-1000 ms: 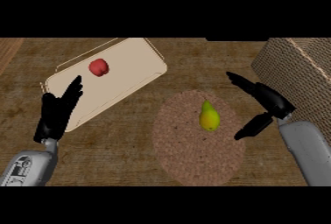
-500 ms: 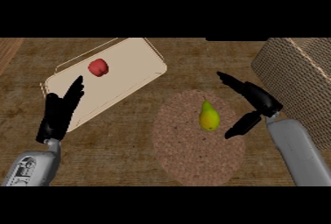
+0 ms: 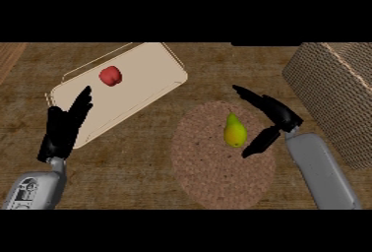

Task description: Pick the pear from the placemat and place it in the basket

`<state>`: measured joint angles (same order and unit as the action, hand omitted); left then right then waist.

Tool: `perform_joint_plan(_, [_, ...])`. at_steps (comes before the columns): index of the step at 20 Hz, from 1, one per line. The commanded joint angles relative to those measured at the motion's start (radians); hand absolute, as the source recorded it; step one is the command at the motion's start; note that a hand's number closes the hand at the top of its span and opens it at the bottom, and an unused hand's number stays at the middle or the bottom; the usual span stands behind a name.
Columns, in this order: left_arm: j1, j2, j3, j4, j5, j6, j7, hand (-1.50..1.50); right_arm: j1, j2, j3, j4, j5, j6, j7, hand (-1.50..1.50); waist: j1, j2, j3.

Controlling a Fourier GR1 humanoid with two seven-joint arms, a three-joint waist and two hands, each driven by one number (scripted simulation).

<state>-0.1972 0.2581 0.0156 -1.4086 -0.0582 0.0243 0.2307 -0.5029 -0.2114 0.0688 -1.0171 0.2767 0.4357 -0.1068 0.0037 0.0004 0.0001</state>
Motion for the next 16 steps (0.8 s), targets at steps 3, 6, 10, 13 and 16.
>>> perform_joint_plan(3, [-0.063,-0.038,0.012,0.095,-0.043,0.006,-0.035,0.00,0.064,0.042,0.023,0.009,0.063,-0.036,-0.065,-1.50,-0.005,0.000,0.000])
perform_joint_plan(6, [-0.037,-0.057,0.016,0.084,-0.062,0.013,-0.041,0.00,0.009,0.038,-0.019,0.012,0.037,0.017,-0.006,-1.50,-0.003,0.000,0.000])
perform_joint_plan(10, [-0.005,-0.037,0.039,0.024,-0.038,-0.020,-0.023,0.00,-0.024,0.103,-0.003,0.117,0.112,-0.103,-0.056,-1.50,0.003,0.000,0.000])
perform_joint_plan(13, [-0.021,-0.021,0.063,0.046,-0.032,-0.051,-0.043,0.00,-0.024,0.057,-0.001,0.123,0.129,-0.050,-0.143,1.50,0.001,0.000,0.000])
perform_joint_plan(16, [-0.077,-0.055,0.039,0.073,-0.045,-0.029,0.010,0.00,-0.055,0.036,0.016,0.154,0.202,-0.128,-0.184,1.50,0.000,0.002,0.000])
